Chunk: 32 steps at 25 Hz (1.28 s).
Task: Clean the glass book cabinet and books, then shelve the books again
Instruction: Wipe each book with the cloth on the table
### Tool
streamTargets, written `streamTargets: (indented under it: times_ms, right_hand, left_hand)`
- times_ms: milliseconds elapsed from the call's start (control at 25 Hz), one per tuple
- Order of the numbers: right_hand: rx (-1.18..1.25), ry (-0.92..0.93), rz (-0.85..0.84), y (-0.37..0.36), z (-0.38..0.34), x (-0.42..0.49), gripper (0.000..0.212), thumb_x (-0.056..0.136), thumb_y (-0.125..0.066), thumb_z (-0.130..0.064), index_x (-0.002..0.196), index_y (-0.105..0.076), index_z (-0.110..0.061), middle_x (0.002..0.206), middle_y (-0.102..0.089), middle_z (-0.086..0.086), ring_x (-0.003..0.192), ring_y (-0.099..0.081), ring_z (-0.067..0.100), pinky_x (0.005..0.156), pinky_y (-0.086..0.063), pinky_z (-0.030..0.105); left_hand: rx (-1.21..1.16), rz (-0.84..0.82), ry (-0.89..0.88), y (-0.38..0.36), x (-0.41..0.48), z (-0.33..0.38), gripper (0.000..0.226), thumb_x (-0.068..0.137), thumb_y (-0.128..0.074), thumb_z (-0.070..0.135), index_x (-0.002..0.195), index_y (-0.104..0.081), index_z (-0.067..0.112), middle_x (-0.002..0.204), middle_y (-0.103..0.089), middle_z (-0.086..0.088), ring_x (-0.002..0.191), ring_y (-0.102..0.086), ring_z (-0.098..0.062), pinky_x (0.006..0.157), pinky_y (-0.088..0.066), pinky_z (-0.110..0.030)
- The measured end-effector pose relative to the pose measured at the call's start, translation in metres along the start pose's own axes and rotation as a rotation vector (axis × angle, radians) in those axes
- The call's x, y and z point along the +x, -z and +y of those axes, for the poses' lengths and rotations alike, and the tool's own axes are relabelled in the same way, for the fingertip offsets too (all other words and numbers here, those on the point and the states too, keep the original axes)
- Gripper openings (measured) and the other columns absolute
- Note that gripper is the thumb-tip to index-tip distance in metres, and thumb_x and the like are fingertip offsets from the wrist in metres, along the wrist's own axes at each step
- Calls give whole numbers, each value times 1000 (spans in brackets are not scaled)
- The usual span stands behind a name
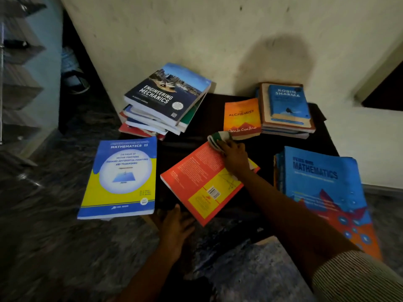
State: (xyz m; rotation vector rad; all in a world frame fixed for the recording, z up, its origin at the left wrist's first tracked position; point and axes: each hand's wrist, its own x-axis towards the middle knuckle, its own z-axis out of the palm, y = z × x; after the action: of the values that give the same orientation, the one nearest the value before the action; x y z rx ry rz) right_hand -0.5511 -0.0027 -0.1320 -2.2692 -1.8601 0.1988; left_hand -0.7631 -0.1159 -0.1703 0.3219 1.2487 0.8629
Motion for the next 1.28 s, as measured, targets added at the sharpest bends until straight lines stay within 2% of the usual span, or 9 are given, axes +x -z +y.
streamTargets:
  times_ms: [120,240,400,520,680,880,1000,1120,1280]
  right_hand:
    - [-99,101,14,-26,-25,-5,54,91,-19,-27,143,-34,-31,148,-32,17,122,-39,41,89,-38,43]
    - [-1,272,137,-43,-55,-42,50,80,-36,-22,127,-52,-31,123,-59,17,87,-58,38,65,-46,34]
    - [60,521,97,-55,-74,-99,45,81,-42,-30,123,-57,-35,125,-60,5,89,-53,31,69,-45,32]
    - [100,353,123,-30,-27,-80,59,77,-28,-16,128,-55,-28,113,-64,13,81,-60,35,63,-49,38]
    - [-89,-139,120,-14,53,-62,60,84,-22,-22,142,-35,-28,142,-41,16,120,-44,39,91,-37,45]
    - [-53,53,245,-37,-4,-124,61,68,-37,-18,125,-56,-29,122,-61,14,87,-54,35,63,-50,38]
    - [116,186,254,-45,-45,-176,57,71,-47,-19,127,-46,-32,124,-60,11,86,-38,26,73,-44,34]
    - [216,278,243,-36,-41,-193,62,72,-50,-15,129,-42,-38,126,-55,0,90,-42,21,77,-41,23]
    - [424,110,303,3,-9,-178,67,68,-49,-4,131,-50,-30,126,-59,8,102,-52,28,75,-24,18]
  left_hand:
    - [-114,3,137,-2,3,14,34,97,-41,34,98,-56,4,91,-65,-17,80,-62,-29,75,-49,-46]
    - [-167,-5,171,-3,0,18,40,98,-39,36,88,-56,3,67,-70,-12,59,-68,-25,51,-56,-39]
    - [-188,4,165,-7,-2,17,45,99,-36,40,85,-57,2,59,-68,-11,74,-59,-29,66,-51,-41]
    - [-168,24,155,-11,-4,20,44,98,-39,41,87,-58,2,72,-68,-15,80,-58,-29,76,-45,-44]
    - [-62,18,127,-14,-1,20,42,97,-42,42,102,-56,2,89,-62,-17,81,-59,-28,75,-48,-43]
    - [101,18,48,-19,2,25,46,96,-44,45,123,-50,8,90,-62,-19,75,-61,-29,67,-51,-39]
    - [237,72,-112,-25,-7,21,32,97,-47,35,123,-47,17,107,-61,-15,80,-60,-27,66,-48,-33]
    - [234,116,-281,-33,-20,18,33,94,-54,27,124,-49,13,113,-59,-15,94,-58,-27,76,-50,-35]
    - [28,39,-146,-52,-8,27,52,78,-74,18,121,-48,5,114,-60,-16,104,-59,-32,89,-49,-51]
